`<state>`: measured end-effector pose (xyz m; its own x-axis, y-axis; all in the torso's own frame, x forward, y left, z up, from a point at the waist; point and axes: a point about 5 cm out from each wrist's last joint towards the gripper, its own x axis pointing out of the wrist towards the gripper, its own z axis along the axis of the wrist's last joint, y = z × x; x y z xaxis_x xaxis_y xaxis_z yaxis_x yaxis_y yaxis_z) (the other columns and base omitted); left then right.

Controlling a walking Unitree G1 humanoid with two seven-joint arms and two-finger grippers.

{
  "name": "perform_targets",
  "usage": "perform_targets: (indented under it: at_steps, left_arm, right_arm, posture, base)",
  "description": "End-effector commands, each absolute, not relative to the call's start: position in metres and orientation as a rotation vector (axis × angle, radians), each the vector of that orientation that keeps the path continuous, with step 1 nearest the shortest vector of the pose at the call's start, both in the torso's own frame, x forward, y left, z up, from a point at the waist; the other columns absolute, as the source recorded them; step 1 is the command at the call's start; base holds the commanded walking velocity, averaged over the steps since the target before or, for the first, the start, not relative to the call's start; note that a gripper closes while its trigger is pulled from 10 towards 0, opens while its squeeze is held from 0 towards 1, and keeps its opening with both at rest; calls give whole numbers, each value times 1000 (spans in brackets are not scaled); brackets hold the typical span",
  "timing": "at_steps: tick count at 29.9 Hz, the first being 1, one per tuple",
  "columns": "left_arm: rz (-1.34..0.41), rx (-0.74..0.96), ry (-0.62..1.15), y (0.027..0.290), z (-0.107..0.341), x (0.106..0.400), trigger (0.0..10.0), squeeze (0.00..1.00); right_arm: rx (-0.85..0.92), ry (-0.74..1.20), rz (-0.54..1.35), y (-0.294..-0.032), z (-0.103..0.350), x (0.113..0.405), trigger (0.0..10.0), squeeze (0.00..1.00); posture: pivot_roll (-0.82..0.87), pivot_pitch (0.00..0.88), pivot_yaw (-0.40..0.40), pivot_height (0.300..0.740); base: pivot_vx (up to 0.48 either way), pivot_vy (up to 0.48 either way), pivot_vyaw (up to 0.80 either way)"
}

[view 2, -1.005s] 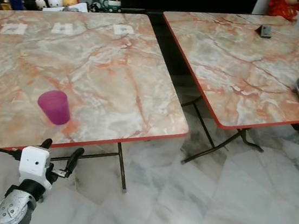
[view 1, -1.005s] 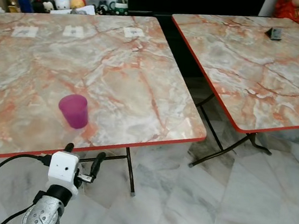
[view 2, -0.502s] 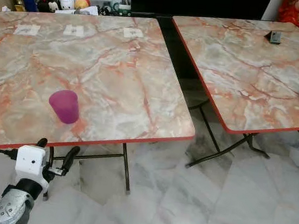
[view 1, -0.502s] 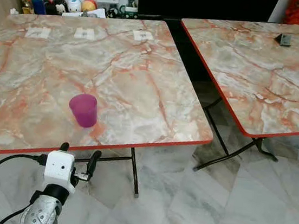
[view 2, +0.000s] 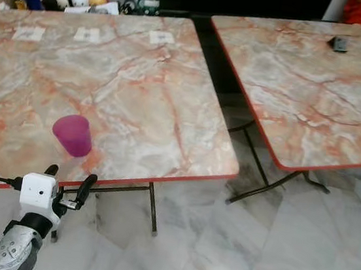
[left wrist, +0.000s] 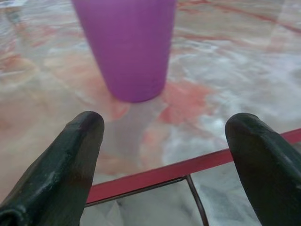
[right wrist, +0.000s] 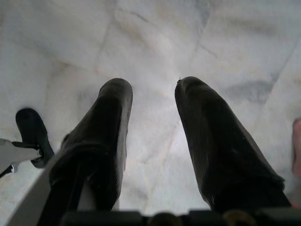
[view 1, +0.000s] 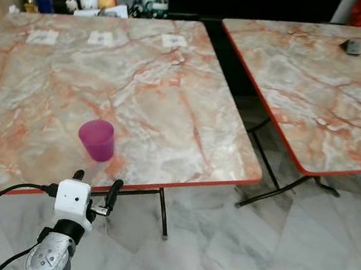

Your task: Setting the table

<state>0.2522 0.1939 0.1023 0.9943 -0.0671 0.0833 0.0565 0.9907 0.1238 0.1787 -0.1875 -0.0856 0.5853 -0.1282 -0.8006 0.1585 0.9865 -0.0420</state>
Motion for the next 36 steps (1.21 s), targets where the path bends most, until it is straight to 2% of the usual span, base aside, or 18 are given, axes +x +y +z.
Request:
perform_targets:
  at_steps: [1,13,24,31,36]
  left_arm:
    - [-44,101,-76,198,99,248,10000,0]
    - [-42,85,-79,197,100,248,10000,0]
    - [-49,81,-78,196,100,249,10000,0]
    - [-54,81,-79,195,100,249,10000,0]
    - [-68,90,-88,193,101,249,10000,0]
  right_arm:
    - [34,970,-172,-188,-90,169,10000,0]
    - [33,966,-172,-189,-90,170,10000,0]
    - [50,956,-178,-187,-87,177,10000,0]
    - [49,953,-167,-182,-86,181,10000,0]
    - [43,951,-170,-182,-86,181,10000,0]
  posture:
    - [62,131,-14,740]
    - [62,128,-13,740]
    - [62,121,-11,740]
    - [62,116,-11,740]
    - [61,118,-12,740]
  base:
    - [0,0,0]
    - [0,0,0]
    - [0,331,0]
    - [0,349,-782]
    - [0,102,0]
